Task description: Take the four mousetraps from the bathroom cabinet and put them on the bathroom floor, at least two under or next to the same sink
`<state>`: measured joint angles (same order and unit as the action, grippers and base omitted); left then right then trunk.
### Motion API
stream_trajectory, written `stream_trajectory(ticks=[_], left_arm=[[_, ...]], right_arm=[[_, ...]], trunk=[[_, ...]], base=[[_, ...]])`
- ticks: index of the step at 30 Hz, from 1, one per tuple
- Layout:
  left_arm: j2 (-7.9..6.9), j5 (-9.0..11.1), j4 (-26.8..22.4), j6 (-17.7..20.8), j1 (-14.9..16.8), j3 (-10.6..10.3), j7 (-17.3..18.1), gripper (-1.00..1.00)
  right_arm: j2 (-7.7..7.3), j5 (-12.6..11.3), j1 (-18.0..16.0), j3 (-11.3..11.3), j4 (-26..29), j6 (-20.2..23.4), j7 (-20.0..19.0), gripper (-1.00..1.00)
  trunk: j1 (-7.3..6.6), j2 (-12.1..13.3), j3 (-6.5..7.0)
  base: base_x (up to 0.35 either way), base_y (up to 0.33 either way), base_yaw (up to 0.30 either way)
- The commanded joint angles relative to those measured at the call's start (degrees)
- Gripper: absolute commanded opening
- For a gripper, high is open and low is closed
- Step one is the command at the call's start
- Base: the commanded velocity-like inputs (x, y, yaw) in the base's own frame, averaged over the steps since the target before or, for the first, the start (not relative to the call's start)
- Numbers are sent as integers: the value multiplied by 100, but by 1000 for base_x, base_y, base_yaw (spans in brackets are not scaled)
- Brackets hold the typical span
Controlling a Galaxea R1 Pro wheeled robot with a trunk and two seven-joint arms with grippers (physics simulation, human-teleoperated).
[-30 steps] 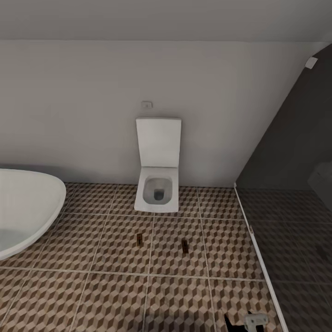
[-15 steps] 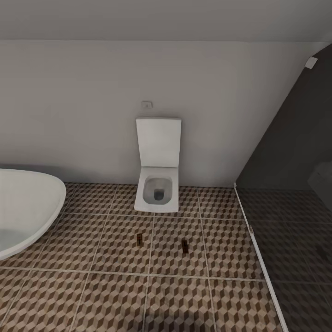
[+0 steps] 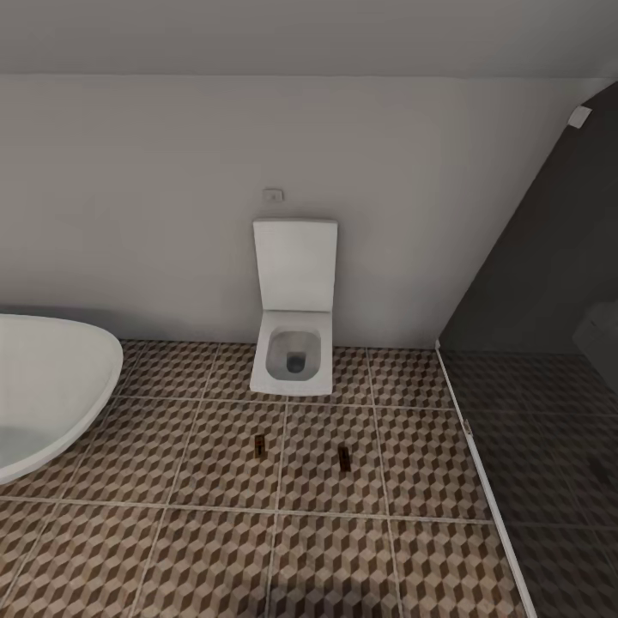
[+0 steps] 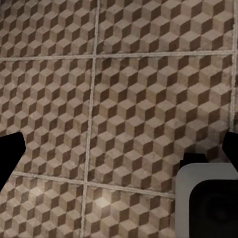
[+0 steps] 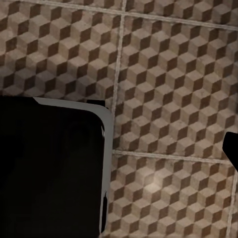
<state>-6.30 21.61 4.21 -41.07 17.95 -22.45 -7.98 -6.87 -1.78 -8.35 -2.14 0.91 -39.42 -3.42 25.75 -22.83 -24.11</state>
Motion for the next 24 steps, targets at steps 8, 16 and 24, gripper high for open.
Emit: stream_trajectory(ticks=[8,16,24], left_arm=[[5,13,18,-17,7,-49,-28,100],[-1,13,18,-21,7,-49,-23,100],[1,10,18,-23,7,-49,-16,100]], right_arm=[[8,-23,15,-15,8,68,-28,100],[31,-17,17,-15,20,89,-35,100],[52,-23,18,-15,22,92,-37,100]], trunk=[[3,-9,-8],[3,-9,-8],[3,-9,-8]], base=[[0,0,0],[0,0,0],[0,0,0]])
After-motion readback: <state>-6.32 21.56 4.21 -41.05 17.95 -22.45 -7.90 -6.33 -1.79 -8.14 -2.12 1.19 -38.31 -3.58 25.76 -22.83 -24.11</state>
